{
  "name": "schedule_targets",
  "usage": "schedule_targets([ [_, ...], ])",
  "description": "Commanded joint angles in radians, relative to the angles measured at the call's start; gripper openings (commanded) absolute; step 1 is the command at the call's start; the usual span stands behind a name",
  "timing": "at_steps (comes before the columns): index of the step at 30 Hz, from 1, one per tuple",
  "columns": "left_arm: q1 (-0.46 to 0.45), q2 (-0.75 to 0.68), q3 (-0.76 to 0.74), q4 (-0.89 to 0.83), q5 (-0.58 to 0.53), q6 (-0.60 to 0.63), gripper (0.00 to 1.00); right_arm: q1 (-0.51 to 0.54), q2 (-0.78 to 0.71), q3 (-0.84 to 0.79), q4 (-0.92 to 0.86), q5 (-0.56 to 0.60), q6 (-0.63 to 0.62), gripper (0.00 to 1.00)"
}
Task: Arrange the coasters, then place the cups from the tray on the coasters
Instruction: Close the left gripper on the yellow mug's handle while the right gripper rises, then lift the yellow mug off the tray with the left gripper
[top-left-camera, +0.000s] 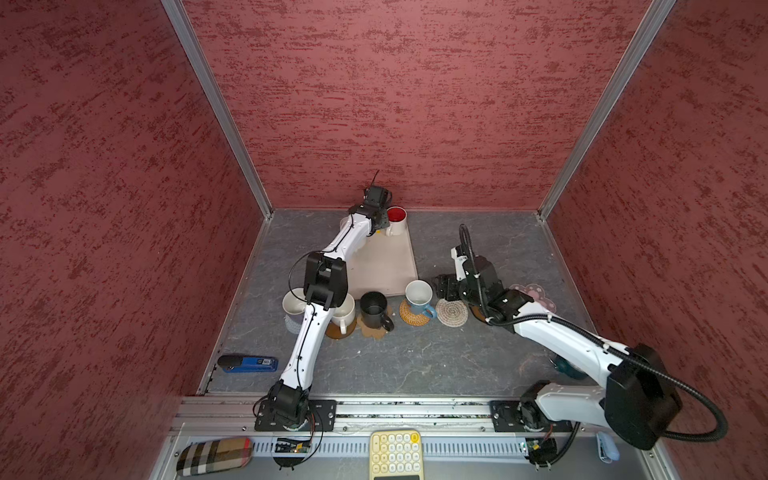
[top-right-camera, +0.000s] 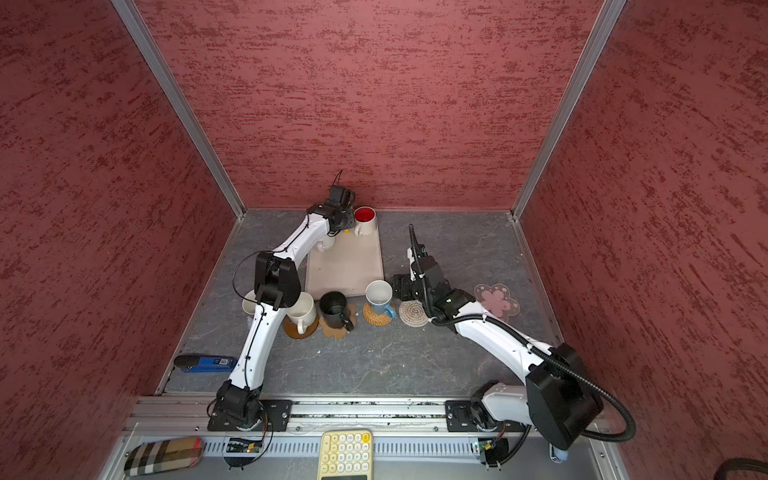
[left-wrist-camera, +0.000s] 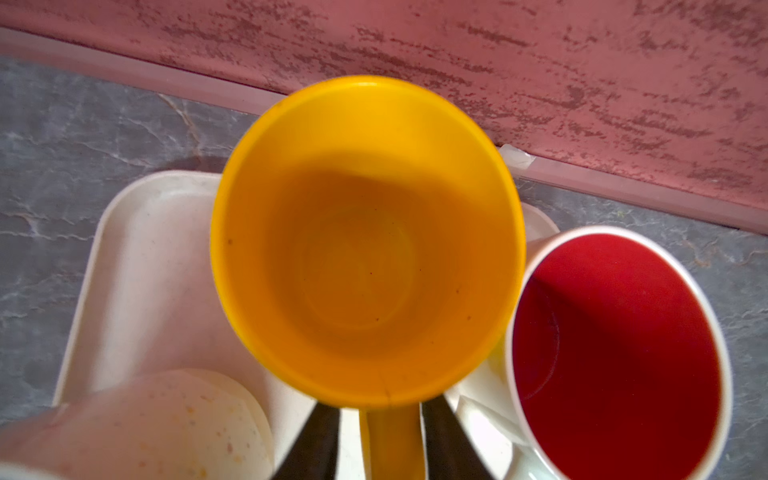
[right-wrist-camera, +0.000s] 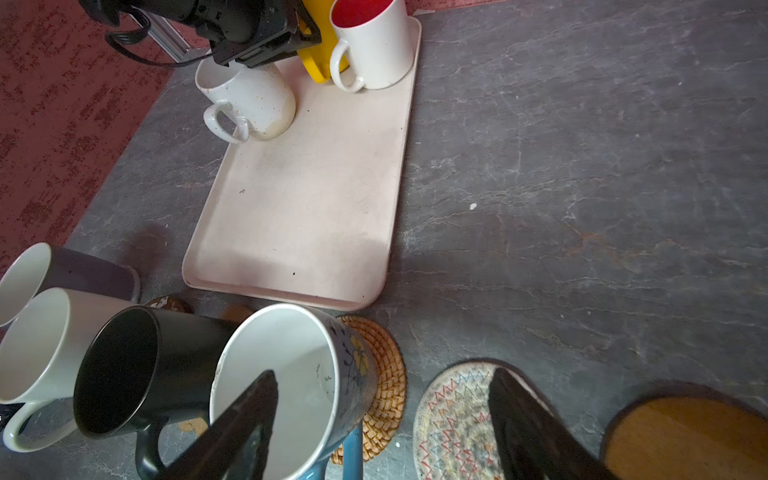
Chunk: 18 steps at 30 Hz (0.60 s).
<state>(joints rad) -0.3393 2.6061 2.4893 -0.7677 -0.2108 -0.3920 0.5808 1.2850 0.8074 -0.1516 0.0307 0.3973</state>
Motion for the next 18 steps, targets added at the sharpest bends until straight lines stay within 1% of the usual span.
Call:
schedule_targets([
  [1,0.0,0.037,0.014,0.01,-0.003,0.01,0.45,-0.002,0.009,-0.007,0.035,0.012,0.012,0.8],
  [5,-0.002,0.048,0.014,0.015,-0.003,0.012,0.47,-0.002,0.011,-0.012,0.038,0.011,0.013,0.8],
  [12,0.0,0.06,0.015,0.016,0.005,0.008,0.34,-0.002,0.01,-0.019,0.045,0.012,0.014,0.8],
  [16,-0.001,0.056,0.015,0.018,0.006,0.008,0.28,-0.002,0.012,-0.024,0.048,0.01,0.015,0.8],
  [18,0.0,0.053,0.014,0.021,0.009,0.014,0.23,-0.002,0.013,-0.026,0.05,0.01,0.015,0.8],
])
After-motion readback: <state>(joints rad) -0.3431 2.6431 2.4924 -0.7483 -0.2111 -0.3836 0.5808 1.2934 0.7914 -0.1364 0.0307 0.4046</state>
